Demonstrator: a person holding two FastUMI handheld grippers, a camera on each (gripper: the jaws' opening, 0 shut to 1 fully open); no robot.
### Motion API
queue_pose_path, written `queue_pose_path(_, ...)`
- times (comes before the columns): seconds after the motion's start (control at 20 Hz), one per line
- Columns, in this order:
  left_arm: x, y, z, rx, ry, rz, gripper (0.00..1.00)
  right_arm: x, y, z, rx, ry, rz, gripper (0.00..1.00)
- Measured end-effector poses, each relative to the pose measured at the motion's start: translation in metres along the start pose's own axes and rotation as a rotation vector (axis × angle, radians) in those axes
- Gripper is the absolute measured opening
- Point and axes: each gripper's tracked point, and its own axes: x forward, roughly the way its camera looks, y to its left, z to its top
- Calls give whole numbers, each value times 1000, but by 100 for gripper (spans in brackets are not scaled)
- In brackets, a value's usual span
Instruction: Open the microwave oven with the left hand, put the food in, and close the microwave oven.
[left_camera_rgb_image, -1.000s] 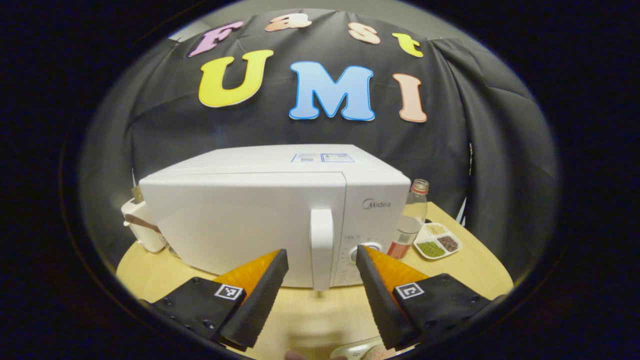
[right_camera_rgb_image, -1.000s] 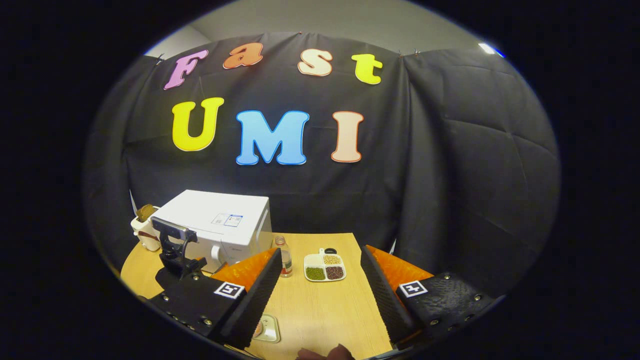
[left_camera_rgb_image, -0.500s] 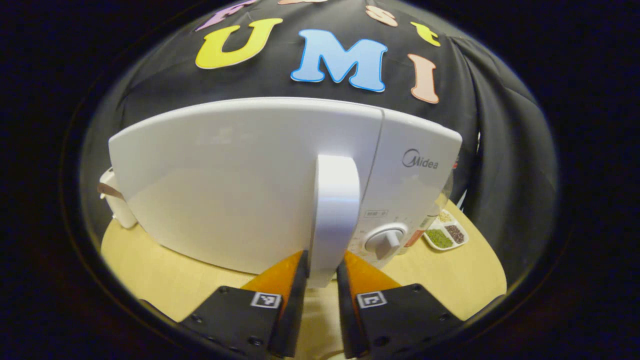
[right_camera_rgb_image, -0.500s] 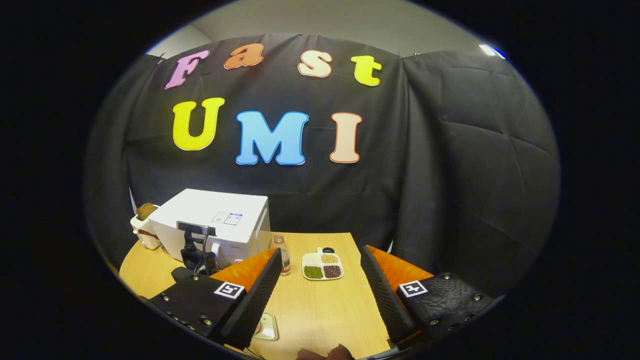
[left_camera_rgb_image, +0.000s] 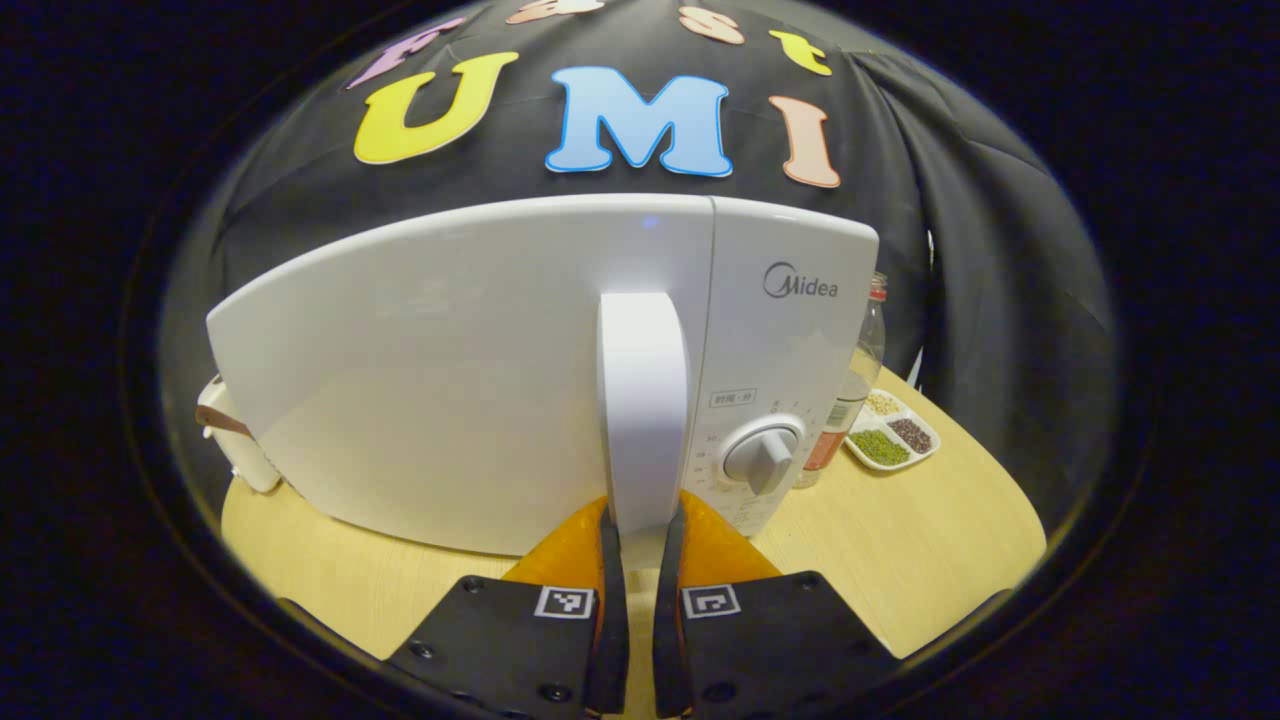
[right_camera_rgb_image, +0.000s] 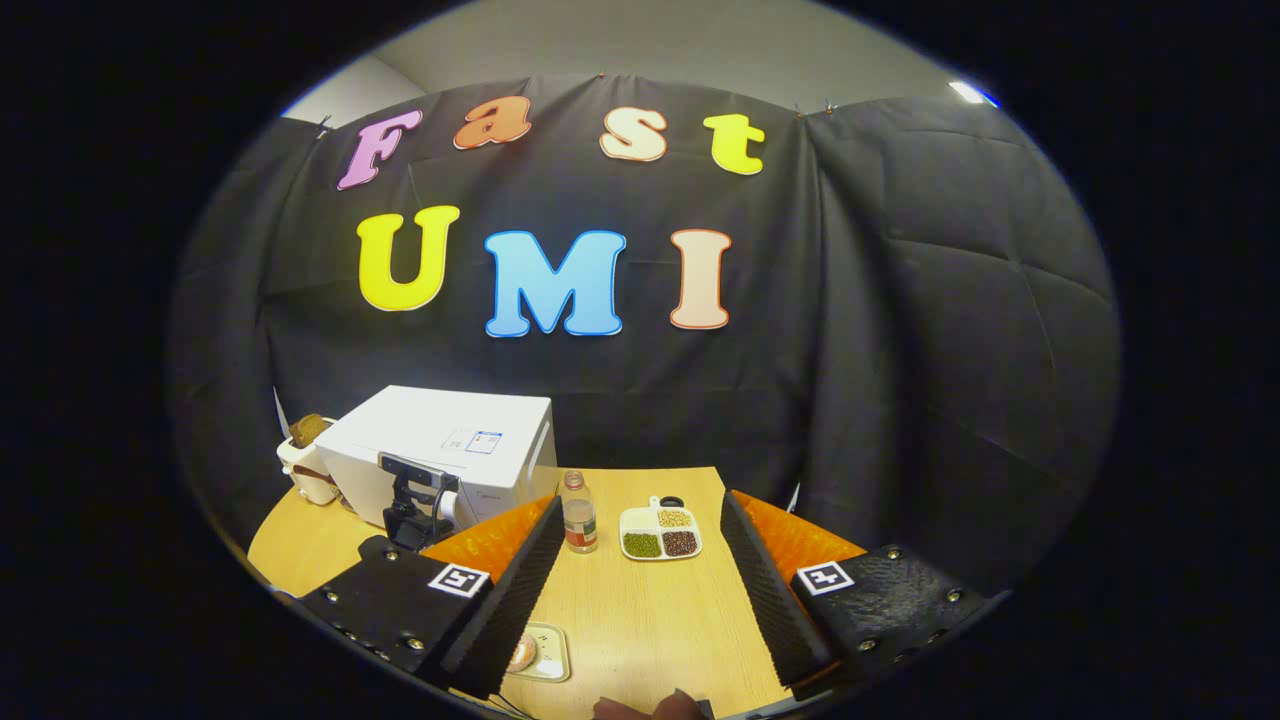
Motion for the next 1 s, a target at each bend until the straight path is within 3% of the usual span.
queue_pose_path(0.7,-6,-1,-7,37,28,-37,18,-52,-32,-36,50,26,-64,96)
queue_pose_path(0.85,-51,3,-31,4,-8,-29,18,-57,-29,-40,47,21,-54,96)
queue_pose_path(1.0,-97,17,-57,63,-16,-44,18,-58,-21,-45,50,22,-22,96)
